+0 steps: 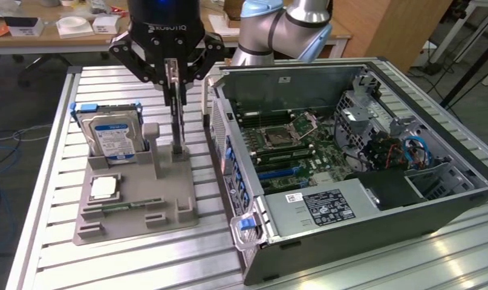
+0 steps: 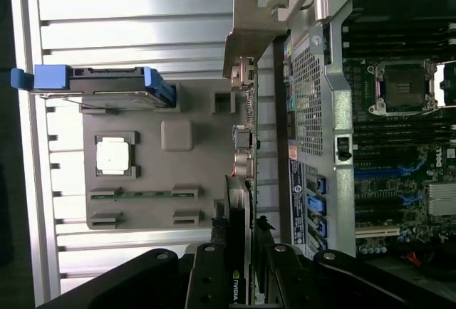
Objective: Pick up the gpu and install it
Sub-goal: 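Pick up the gpu and move the gpu toward the slot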
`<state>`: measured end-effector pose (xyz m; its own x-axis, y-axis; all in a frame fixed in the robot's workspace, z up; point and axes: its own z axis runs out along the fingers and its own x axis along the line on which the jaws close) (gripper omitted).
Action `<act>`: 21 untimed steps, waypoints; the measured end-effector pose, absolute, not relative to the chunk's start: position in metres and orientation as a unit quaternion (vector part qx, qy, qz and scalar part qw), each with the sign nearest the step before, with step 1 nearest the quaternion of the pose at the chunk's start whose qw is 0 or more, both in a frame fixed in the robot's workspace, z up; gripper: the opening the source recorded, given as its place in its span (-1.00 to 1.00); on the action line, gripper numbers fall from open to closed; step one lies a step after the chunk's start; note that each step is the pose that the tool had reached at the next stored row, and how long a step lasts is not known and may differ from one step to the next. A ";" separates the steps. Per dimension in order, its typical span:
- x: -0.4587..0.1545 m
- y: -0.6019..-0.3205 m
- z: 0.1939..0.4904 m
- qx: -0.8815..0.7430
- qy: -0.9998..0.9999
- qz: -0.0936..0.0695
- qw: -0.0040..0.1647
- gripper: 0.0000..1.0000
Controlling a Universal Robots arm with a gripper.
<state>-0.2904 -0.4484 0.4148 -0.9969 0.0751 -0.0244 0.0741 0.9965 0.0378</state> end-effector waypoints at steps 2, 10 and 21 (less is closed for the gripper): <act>-0.287 -0.448 0.415 0.037 0.999 0.018 0.013 -0.47; -0.270 -0.448 0.415 0.037 0.999 0.018 0.013 -0.47; -0.245 -0.448 0.415 0.036 0.999 0.018 0.013 -0.47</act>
